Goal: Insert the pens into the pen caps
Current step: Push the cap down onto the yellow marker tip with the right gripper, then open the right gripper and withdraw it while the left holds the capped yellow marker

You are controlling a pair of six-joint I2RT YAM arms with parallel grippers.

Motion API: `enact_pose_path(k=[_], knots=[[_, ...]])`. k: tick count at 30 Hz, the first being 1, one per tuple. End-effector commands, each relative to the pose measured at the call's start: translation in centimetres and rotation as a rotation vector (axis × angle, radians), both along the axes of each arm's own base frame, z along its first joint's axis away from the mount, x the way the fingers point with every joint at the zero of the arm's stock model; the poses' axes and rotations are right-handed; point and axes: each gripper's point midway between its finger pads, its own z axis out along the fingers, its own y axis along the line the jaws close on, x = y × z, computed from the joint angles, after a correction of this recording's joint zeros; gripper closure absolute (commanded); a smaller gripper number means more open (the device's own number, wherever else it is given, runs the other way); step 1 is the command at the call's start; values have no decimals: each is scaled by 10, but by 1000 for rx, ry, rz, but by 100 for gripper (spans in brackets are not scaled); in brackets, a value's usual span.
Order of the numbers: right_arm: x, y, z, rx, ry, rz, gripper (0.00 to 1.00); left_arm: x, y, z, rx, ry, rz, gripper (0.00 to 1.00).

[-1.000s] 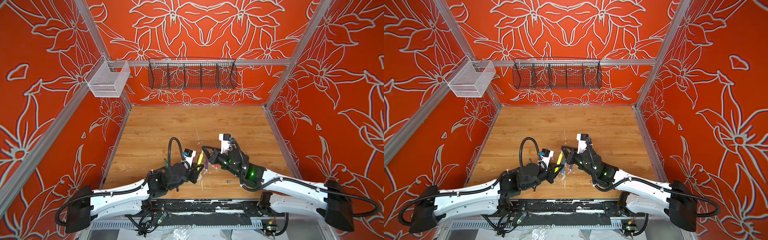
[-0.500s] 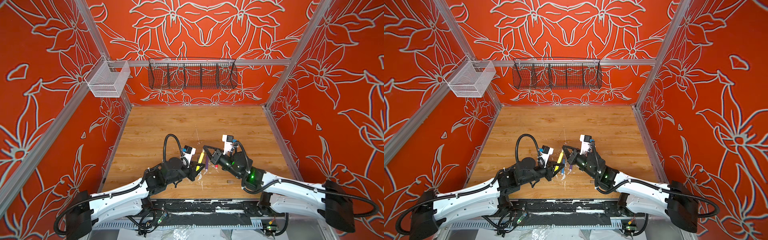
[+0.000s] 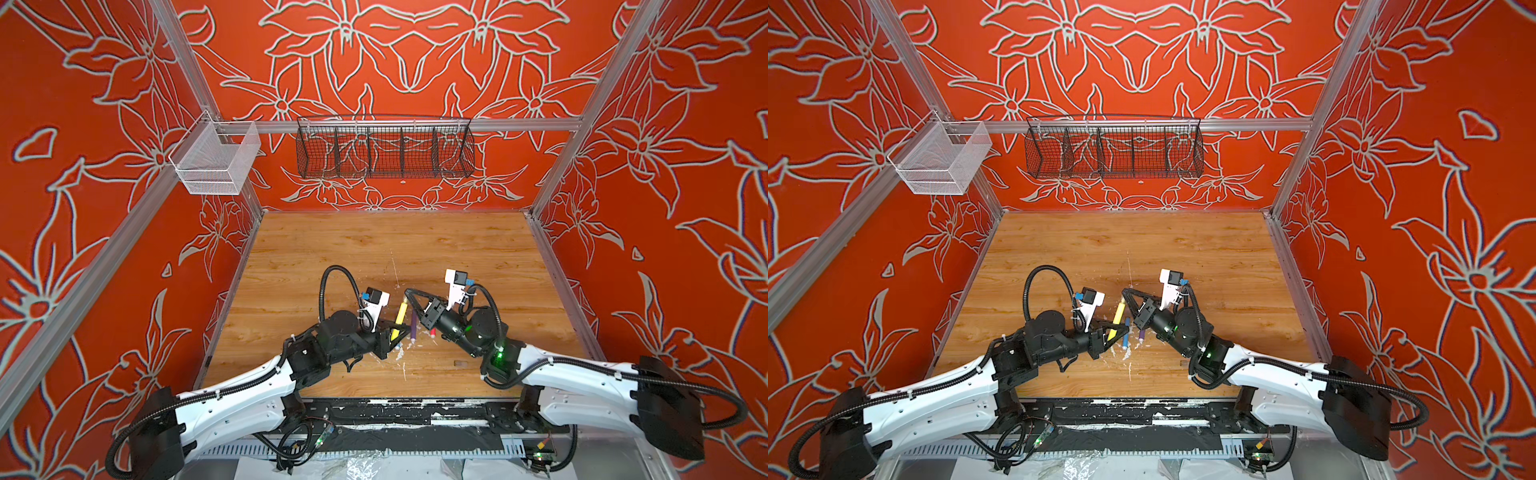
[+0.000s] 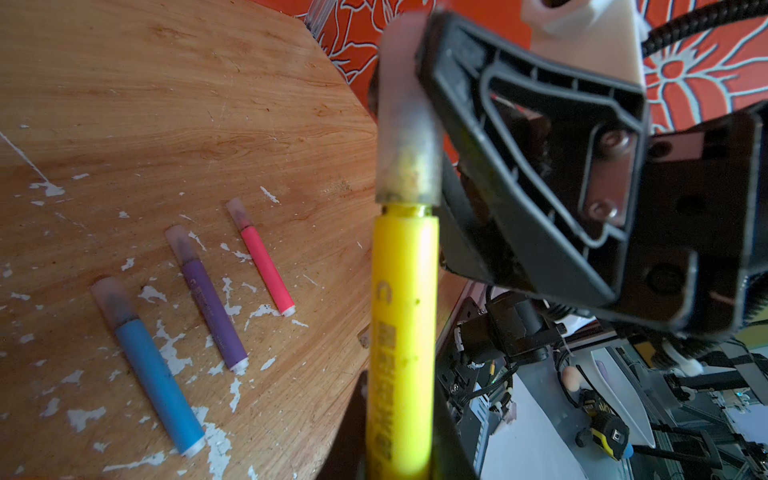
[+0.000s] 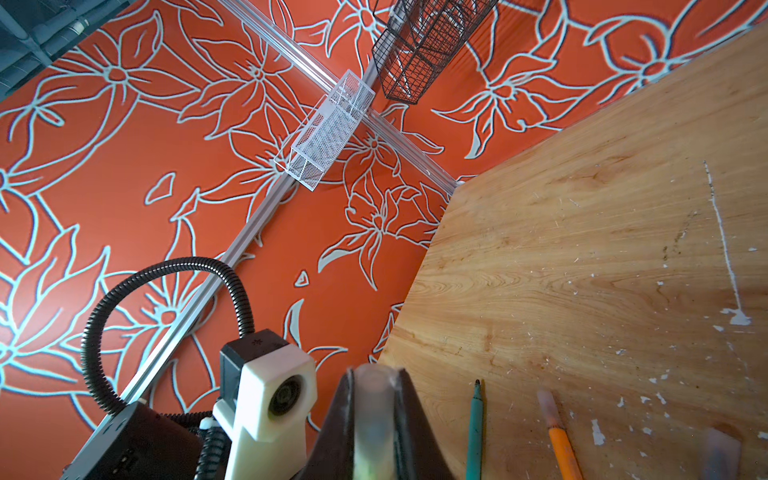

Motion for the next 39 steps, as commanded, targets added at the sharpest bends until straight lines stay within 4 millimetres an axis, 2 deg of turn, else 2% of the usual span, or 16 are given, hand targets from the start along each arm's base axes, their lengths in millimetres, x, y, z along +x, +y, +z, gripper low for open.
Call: enact_pose_path(k=[1, 6, 10, 15, 18, 21, 27, 34, 39], knots=[[-44, 29, -23, -105, -6, 230, 81, 22, 7, 62, -140, -134, 102, 100], [-36, 12, -10, -176, -11, 150, 55, 19, 6, 56, -103, -149, 77, 100], [-35, -10, 17, -157, -64, 86, 36, 18, 6, 50, -74, -166, 68, 100], [-34, -27, 45, -146, -115, 38, 29, 12, 3, 45, -46, -200, 18, 100], [-27, -32, 55, -134, -116, 8, 28, 7, 3, 43, -44, -220, -5, 100], [-15, -32, 55, -143, -86, -21, 27, 2, 5, 43, -47, -240, -20, 100], [-3, -3, 62, -154, -87, 50, 31, 1, 5, 40, -28, -245, -28, 100], [11, 13, 68, -147, -78, 72, 44, -1, 4, 39, -19, -249, -39, 100], [15, 23, 72, -154, -81, 100, 60, -1, 5, 38, -16, -248, -40, 100]])
